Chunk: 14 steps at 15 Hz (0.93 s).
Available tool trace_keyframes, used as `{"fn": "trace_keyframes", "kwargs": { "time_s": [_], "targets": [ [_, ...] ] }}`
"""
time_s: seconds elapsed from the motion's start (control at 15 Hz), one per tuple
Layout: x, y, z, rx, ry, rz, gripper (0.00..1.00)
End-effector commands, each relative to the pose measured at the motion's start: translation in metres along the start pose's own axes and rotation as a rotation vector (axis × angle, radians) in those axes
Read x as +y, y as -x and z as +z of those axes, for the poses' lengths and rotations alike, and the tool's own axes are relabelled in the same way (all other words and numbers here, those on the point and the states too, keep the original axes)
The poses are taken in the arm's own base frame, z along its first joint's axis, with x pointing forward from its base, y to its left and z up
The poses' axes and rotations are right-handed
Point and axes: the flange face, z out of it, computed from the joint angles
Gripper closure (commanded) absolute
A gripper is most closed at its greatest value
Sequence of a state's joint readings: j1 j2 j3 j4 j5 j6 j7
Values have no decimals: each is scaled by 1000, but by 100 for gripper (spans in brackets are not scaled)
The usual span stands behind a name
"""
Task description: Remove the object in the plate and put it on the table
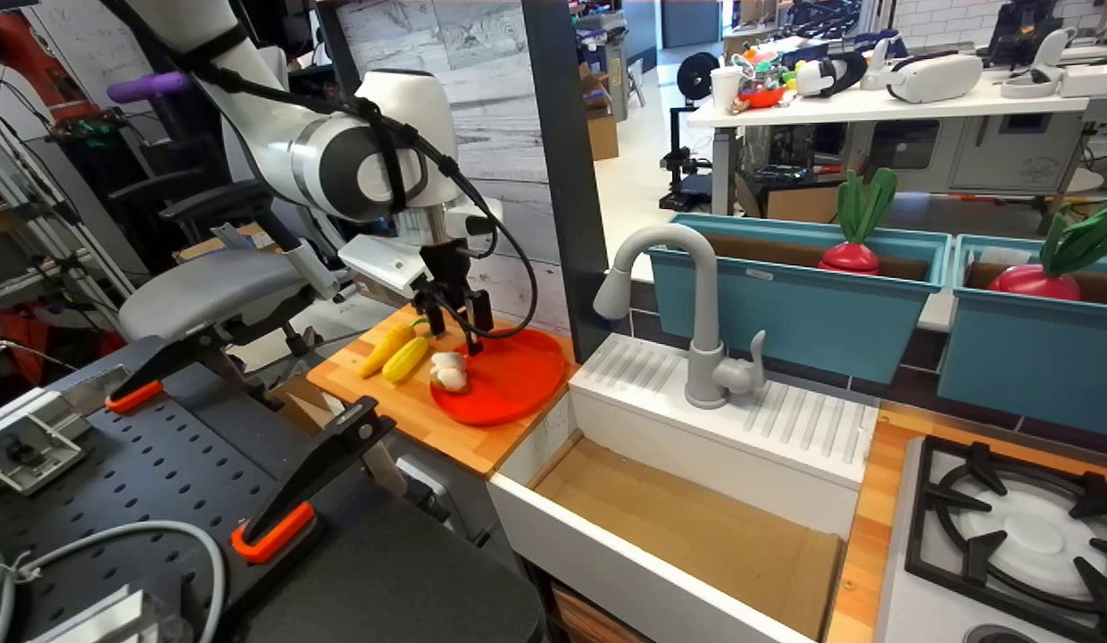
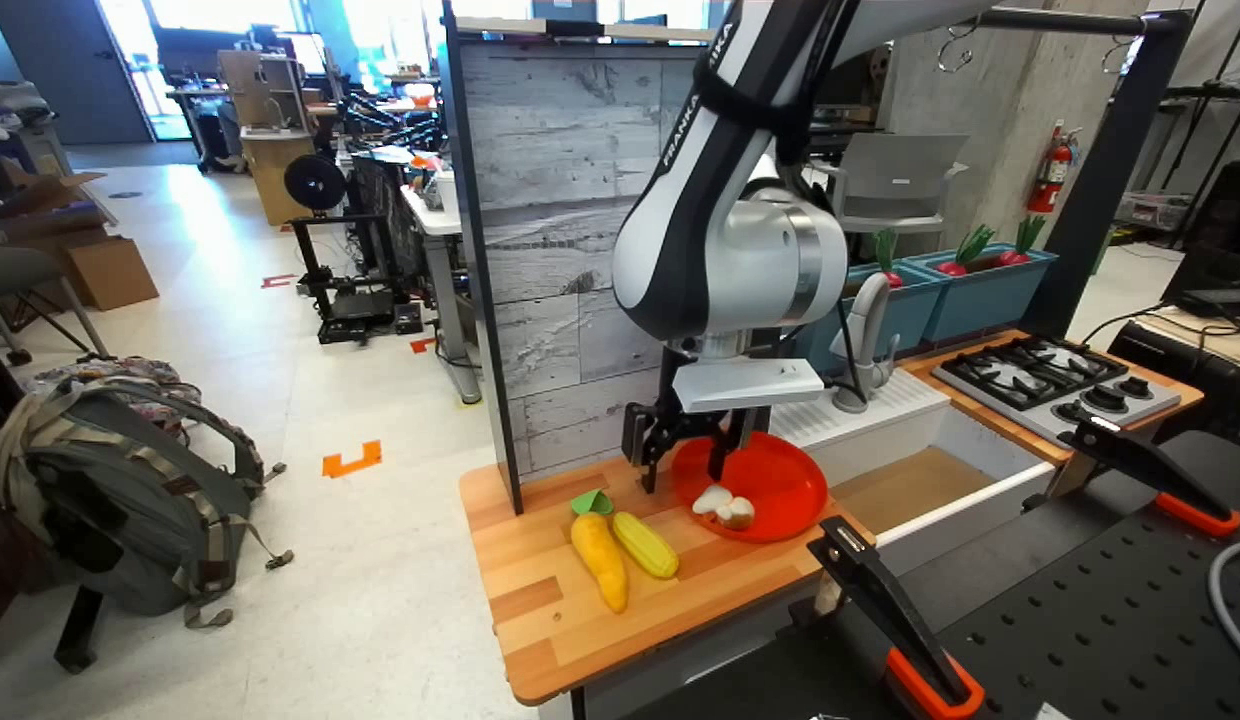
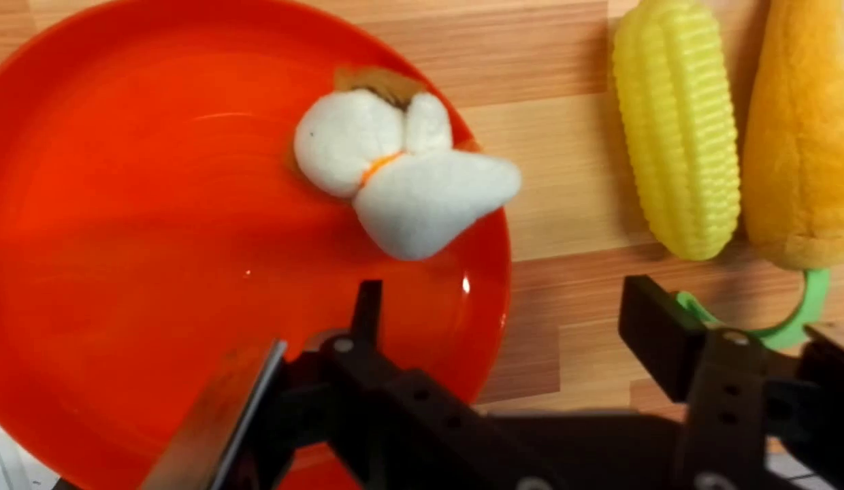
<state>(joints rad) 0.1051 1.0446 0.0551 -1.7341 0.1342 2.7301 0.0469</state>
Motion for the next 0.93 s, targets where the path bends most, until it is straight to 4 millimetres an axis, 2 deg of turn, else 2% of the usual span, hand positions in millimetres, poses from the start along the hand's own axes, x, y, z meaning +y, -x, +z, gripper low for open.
{"fn": "trace_keyframes", "kwargs": {
  "time_s": [0.0,0.33,0.87],
  "targets": [
    [5,14,-21,-20,38,-6,0],
    [18,31,-33,-48,79,-18,0],
    [26,32,-17,-147,144,-37,0]
  ]
}}
